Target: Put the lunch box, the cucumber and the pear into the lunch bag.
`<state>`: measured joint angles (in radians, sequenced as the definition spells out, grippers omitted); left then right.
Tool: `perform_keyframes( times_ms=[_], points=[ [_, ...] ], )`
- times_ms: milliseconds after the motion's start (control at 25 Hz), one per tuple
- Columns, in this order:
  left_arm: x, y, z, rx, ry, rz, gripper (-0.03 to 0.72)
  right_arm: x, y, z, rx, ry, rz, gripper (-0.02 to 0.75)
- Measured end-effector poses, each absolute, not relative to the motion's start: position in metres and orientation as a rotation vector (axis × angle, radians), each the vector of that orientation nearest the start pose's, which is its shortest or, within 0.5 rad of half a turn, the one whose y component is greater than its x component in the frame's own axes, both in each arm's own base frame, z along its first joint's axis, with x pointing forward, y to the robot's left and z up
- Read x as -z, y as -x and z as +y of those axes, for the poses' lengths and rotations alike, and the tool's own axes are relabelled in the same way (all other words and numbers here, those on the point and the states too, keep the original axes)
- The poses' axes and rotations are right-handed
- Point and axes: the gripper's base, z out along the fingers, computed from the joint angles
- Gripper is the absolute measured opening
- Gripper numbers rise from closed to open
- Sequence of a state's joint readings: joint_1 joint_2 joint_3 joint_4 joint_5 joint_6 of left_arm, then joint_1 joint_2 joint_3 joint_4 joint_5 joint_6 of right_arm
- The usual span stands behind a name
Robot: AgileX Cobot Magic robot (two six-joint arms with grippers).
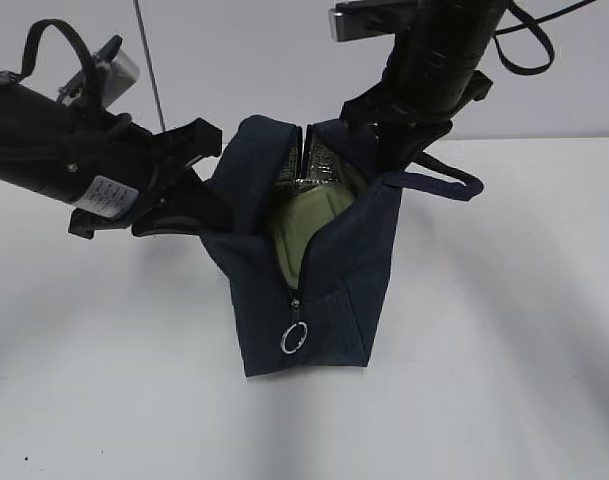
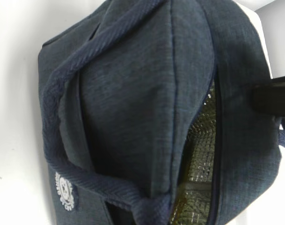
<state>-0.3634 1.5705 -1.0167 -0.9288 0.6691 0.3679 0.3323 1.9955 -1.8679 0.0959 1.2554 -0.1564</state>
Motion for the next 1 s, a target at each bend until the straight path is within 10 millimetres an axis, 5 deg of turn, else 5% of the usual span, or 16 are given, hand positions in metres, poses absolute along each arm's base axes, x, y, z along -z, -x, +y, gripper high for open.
perform_keyframes(
  times_ms=[200, 520, 1000],
  points=[
    [-0.239, -0.286, -0.161, 1.000, -0.127, 2.606, -0.017, -0.277, -0.406, 0.149, -0.177, 0.673, 2.819, 0.098],
    [-0.236, -0.282, -0.176, 0.992, -0.198, 2.596, -0.017, -0.274, -0.407, 0.153, -0.230, 0.669, 2.818, 0.533],
    [-0.236, -0.283, -0.176, 0.984, -0.191, 2.588, 0.008, -0.274, -0.405, 0.157, -0.304, 0.662, 2.817, 0.585]
  ],
)
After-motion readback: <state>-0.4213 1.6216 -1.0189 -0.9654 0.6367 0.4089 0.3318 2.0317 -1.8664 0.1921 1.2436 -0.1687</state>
